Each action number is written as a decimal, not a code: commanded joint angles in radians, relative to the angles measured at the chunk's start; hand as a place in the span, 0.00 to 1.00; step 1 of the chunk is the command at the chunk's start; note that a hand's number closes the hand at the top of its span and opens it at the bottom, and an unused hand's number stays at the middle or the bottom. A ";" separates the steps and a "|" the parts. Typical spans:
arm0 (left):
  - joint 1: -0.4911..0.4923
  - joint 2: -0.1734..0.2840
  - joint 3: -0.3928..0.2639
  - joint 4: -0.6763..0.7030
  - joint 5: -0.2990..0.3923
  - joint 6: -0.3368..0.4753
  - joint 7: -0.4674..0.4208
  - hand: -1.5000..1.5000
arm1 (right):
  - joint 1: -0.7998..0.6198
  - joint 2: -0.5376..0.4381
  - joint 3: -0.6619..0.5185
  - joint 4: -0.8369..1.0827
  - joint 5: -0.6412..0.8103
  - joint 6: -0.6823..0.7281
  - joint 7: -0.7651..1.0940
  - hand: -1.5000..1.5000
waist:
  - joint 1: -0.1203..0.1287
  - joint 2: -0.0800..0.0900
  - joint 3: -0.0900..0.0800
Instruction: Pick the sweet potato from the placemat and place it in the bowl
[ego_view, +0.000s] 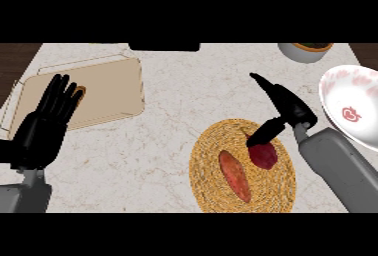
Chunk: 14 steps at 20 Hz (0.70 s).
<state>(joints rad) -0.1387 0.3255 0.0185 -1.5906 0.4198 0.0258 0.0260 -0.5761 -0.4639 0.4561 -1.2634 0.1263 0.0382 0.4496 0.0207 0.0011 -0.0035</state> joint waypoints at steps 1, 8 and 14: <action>-0.020 -0.009 -0.025 -0.008 -0.022 0.008 0.005 0.50 | -0.081 -0.067 0.113 0.063 -0.019 0.298 0.129 0.00 | 0.024 0.006 -0.001; 0.003 -0.029 -0.014 0.029 -0.015 -0.012 -0.034 0.50 | -0.288 0.047 0.105 0.123 -0.258 0.687 0.424 0.00 | 0.007 0.001 0.001; 0.049 -0.015 0.017 0.024 -0.025 -0.041 -0.045 0.50 | -0.343 0.145 0.045 0.156 -0.295 0.665 0.599 0.00 | -0.009 -0.002 0.003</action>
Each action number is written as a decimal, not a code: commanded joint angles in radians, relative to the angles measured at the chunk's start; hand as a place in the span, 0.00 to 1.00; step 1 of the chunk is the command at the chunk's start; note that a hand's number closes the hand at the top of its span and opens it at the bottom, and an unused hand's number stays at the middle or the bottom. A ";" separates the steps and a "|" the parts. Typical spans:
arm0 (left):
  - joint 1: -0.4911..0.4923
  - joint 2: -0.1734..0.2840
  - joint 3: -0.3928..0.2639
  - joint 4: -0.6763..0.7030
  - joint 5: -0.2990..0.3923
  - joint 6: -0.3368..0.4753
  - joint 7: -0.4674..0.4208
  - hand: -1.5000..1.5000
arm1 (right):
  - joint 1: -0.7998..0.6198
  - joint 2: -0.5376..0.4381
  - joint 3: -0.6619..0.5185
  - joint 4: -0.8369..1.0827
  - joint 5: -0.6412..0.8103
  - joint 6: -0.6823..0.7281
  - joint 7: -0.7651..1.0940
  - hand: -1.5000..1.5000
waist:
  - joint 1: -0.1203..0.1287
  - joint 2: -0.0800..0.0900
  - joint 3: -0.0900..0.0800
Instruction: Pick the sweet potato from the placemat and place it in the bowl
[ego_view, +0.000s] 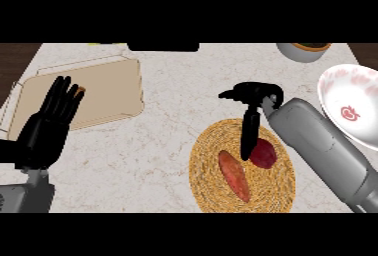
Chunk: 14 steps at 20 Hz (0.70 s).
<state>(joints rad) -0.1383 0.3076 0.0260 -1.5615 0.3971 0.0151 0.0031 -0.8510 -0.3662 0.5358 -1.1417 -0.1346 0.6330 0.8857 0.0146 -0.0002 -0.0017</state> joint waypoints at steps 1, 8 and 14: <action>0.022 0.033 0.047 -0.023 0.029 -0.037 0.015 0.50 | -0.014 0.049 -0.013 -0.026 -0.042 0.065 0.182 0.00 | -0.010 -0.003 0.001; 0.013 0.001 0.044 -0.014 0.007 -0.032 0.016 0.50 | 0.123 0.052 0.009 -0.162 -0.050 0.012 0.227 0.00 | -0.018 -0.003 0.001; 0.033 -0.037 0.024 -0.013 -0.047 -0.012 -0.017 0.50 | 0.206 -0.013 0.022 -0.317 0.028 -0.038 0.214 0.00 | -0.021 -0.002 0.001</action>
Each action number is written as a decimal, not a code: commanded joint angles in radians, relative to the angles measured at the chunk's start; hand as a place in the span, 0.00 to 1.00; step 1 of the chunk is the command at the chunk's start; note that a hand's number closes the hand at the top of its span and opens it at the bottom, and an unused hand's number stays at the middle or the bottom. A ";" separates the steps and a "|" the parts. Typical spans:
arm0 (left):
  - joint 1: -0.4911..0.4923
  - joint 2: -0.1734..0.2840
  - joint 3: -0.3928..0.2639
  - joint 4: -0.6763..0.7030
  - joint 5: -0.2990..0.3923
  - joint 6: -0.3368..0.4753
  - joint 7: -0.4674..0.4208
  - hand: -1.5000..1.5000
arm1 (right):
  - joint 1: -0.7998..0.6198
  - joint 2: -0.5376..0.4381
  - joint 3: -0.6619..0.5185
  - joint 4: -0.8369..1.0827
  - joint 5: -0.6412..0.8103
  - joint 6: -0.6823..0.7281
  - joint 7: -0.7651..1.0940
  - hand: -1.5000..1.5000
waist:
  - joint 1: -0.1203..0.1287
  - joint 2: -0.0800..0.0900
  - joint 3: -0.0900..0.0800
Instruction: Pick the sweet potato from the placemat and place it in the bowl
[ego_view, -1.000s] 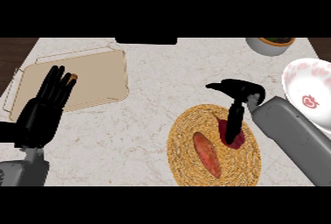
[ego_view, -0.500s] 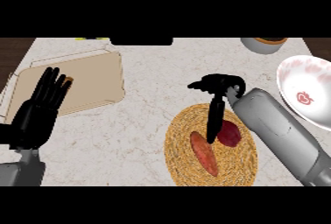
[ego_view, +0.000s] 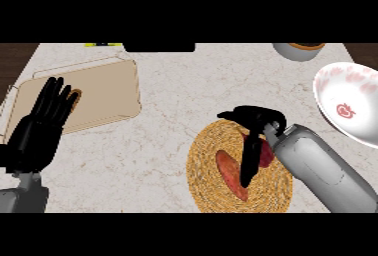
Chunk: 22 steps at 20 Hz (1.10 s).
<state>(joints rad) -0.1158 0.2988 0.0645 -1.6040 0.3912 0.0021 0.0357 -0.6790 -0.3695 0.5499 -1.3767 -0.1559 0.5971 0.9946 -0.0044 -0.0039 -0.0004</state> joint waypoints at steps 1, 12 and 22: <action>0.048 0.018 0.019 -0.046 0.011 -0.031 0.018 0.50 | 0.123 -0.028 0.023 -0.132 0.108 -0.038 0.032 0.00 | 0.001 0.000 0.000; -0.030 -0.031 0.043 0.058 -0.035 -0.063 -0.010 0.50 | 0.175 0.124 -0.043 -0.067 0.360 0.011 -0.075 0.00 | 0.006 0.004 0.000; -0.025 -0.087 0.008 0.049 -0.101 -0.040 -0.025 0.50 | 0.215 0.191 -0.019 0.110 0.524 0.013 -0.214 0.00 | 0.009 0.005 0.000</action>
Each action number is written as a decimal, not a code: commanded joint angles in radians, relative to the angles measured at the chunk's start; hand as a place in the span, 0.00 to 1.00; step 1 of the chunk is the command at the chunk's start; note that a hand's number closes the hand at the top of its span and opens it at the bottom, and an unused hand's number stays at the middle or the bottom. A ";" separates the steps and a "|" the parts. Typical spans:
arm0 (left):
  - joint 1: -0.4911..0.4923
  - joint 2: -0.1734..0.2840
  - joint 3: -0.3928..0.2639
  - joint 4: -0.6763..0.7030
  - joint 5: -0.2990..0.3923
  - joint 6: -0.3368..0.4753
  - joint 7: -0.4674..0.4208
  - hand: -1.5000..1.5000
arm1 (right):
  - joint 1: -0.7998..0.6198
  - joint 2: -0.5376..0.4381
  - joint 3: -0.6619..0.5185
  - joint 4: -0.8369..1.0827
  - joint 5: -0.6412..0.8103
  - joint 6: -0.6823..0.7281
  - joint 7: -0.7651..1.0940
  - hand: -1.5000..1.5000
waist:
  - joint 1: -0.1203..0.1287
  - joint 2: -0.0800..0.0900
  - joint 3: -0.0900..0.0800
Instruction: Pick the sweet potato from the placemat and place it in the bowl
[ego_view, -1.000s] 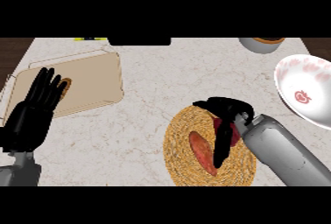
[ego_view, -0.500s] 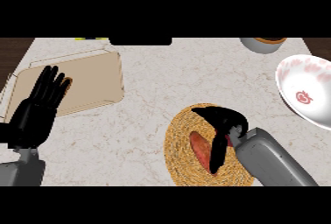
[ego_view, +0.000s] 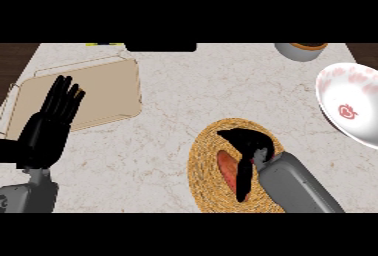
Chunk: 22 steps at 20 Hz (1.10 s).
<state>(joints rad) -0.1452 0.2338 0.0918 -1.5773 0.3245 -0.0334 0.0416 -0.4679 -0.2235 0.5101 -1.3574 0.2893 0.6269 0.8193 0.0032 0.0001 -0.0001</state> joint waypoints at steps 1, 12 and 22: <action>0.052 0.000 0.009 -0.080 0.002 -0.011 0.022 0.50 | -0.014 -0.001 -0.049 0.051 0.034 0.070 -0.005 0.00 | 0.003 -0.001 0.000; -0.006 -0.019 0.024 -0.023 -0.018 -0.015 0.028 0.50 | 0.014 0.022 0.071 0.111 0.261 0.039 -0.241 1.00 | 0.001 0.001 0.000; 0.047 -0.003 0.072 -0.011 -0.019 -0.019 0.002 0.50 | 0.188 -0.390 0.081 -0.240 0.329 -0.041 -0.742 1.00 | -0.076 -0.019 0.004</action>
<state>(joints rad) -0.1084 0.2221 0.1478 -1.5907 0.3173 -0.0682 0.0460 -0.3797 -0.4256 0.5677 -1.4482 0.5942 0.6379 0.2993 -0.0286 -0.0141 -0.0006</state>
